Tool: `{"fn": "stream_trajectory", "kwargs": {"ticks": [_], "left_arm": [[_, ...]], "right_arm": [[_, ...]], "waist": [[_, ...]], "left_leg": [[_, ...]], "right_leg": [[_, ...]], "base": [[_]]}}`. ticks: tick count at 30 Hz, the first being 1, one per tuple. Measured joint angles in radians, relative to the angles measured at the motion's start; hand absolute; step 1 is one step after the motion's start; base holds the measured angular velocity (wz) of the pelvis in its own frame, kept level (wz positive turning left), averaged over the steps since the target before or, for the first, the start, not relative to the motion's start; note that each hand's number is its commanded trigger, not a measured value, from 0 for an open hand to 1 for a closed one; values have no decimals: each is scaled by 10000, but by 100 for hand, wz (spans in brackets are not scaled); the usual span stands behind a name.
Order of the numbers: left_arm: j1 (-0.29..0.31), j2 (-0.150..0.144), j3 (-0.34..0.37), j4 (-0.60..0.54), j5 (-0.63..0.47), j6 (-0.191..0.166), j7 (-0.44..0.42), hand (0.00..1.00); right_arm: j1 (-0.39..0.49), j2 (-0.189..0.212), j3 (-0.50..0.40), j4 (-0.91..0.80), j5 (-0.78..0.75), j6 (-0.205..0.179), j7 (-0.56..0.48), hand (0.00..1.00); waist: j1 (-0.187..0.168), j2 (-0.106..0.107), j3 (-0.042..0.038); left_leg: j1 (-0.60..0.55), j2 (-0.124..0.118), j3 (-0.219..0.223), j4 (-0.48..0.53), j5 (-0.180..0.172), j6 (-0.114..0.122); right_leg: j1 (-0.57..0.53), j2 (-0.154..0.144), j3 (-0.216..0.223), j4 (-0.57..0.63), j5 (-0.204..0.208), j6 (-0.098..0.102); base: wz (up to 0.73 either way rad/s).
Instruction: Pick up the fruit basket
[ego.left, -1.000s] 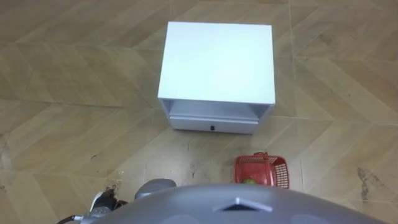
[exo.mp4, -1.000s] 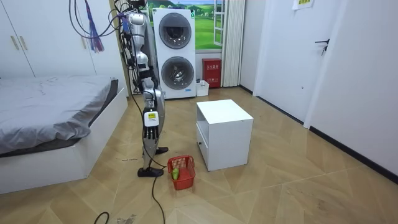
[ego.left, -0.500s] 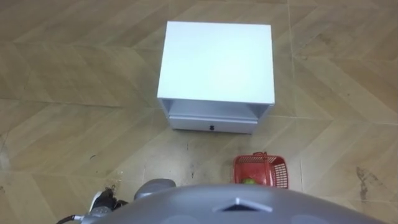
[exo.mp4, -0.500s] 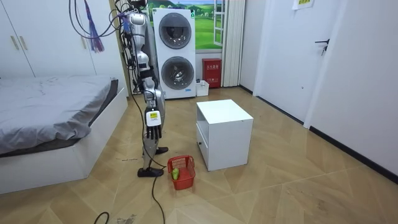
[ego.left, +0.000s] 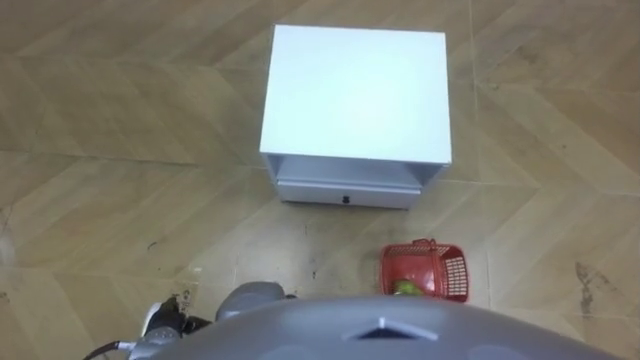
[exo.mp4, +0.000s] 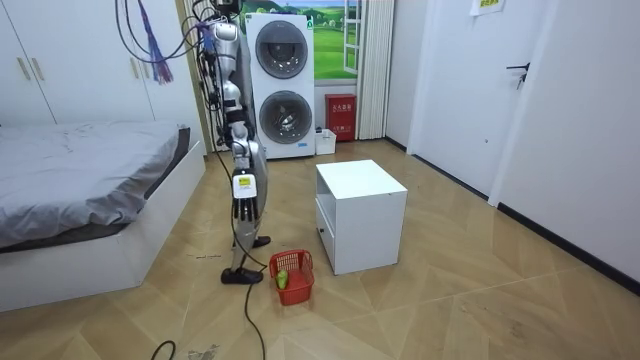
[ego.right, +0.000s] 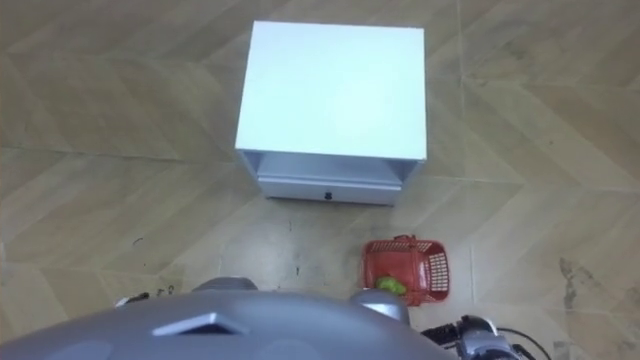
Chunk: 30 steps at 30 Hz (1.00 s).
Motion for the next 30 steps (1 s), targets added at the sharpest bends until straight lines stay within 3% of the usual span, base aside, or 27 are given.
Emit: {"fn": "stream_trajectory", "kwargs": {"ticks": [4,5,6,7,8,9,11,14,16,17,18,19,20,24,26,30], "left_arm": [[14,116,399,138,-111,-49,-4,0],[-3,181,694,114,-67,-121,-20,0],[-12,264,1055,168,-108,-225,-9,0],[-8,328,1139,176,-107,-301,-5,0],[32,475,1226,137,-122,-373,-2,0],[60,599,1226,121,-127,-423,-3,0],[29,660,1167,123,-501,-460,0,0],[-211,752,974,228,-1003,-579,20,0],[-618,911,778,464,-1466,-558,58,0],[-858,997,706,500,-1670,-567,67,0],[-1127,1035,711,491,-1677,-543,186,0],[-1281,1030,714,513,-1707,-544,282,0],[-1447,1035,621,548,-1901,-561,447,0],[-1468,1098,-7,782,-2477,-780,944,0],[-1769,1165,-261,1148,-2580,-931,1105,0],[-1890,1186,-645,1675,-3277,-1206,1419,0]], "right_arm": [[-54,-72,11,-210,315,27,1,0],[-206,-73,-27,-211,416,39,-6,0],[-344,-68,-61,-206,705,34,-13,0],[-295,-68,-85,-209,834,37,-23,0],[-213,-69,-97,-211,1022,102,-70,0],[-323,-110,-97,-217,1185,112,-172,0],[-873,-296,-73,-227,1924,-7,-424,0],[-1895,-503,-70,-228,2772,-380,-585,0],[-2431,-528,-65,-191,3135,-451,-628,0],[-2703,-534,-63,-201,3284,-477,-659,0],[-2892,-547,-63,-185,3545,-526,-736,0],[-2933,-567,-66,-182,3697,-585,-765,0],[-2895,-577,-62,-112,3838,-694,-805,0],[-2804,-653,-69,-80,4301,-784,-1142,0],[-2906,-734,-72,-108,4533,-950,-1361,0],[-2983,-952,-92,-536,4466,-1450,-1815,0]], "waist": [[82,-18,-30],[115,24,-86],[102,-53,-25],[110,-125,-26],[209,-294,-30],[451,-476,-81],[522,-593,-127],[463,-730,-148],[486,-836,-67],[493,-890,-68],[507,-902,-63],[512,-859,-30],[496,-792,15],[614,-958,109],[604,-1103,183],[478,-1166,230]], "left_leg": [[-699,7,504,416,-167,308],[-1076,95,711,501,-197,449],[-1323,120,856,725,-275,624],[-1395,88,851,861,-325,695],[-1549,-27,849,1130,-453,809],[-1852,-77,972,1482,-592,885],[-2663,-75,1022,2151,-725,1012],[-4343,-53,1023,3275,-795,1165],[-5411,-51,1021,4083,-854,1258],[-6230,-51,1020,4737,-899,1324],[-7041,-50,1001,5509,-1003,1385],[-7437,-46,946,5947,-1078,1416],[-7989,-54,880,6783,-1219,1488],[-9344,-86,868,9091,-1829,1421],[-10098,-84,925,9946,-1969,1461],[-11088,-87,1015,12027,-2603,1604]], "right_leg": [[-959,-220,29,435,156,223],[-1235,-318,-37,573,163,254],[-1616,-487,-62,1741,-63,229],[-1767,-609,-56,2674,-156,208],[-1848,-838,0,4434,-172,149],[-1818,-884,198,5807,-130,65],[-1473,-855,225,6739,63,-32],[-828,-878,213,6694,141,24],[-535,-851,319,6420,122,55],[-465,-846,339,6151,20,215],[-458,-809,384,5916,-113,279],[-541,-802,347,6004,9,302],[-788,-781,321,6625,-452,466],[-1630,-1062,555,9637,-2267,160],[-2147,-1047,831,10899,-2894,140],[-2480,-1049,1097,13592,-3411,-77]], "base": [[-40],[-28],[-11],[16],[7],[-9],[-13],[6],[21],[30],[36],[49],[42],[22],[28],[24]]}}
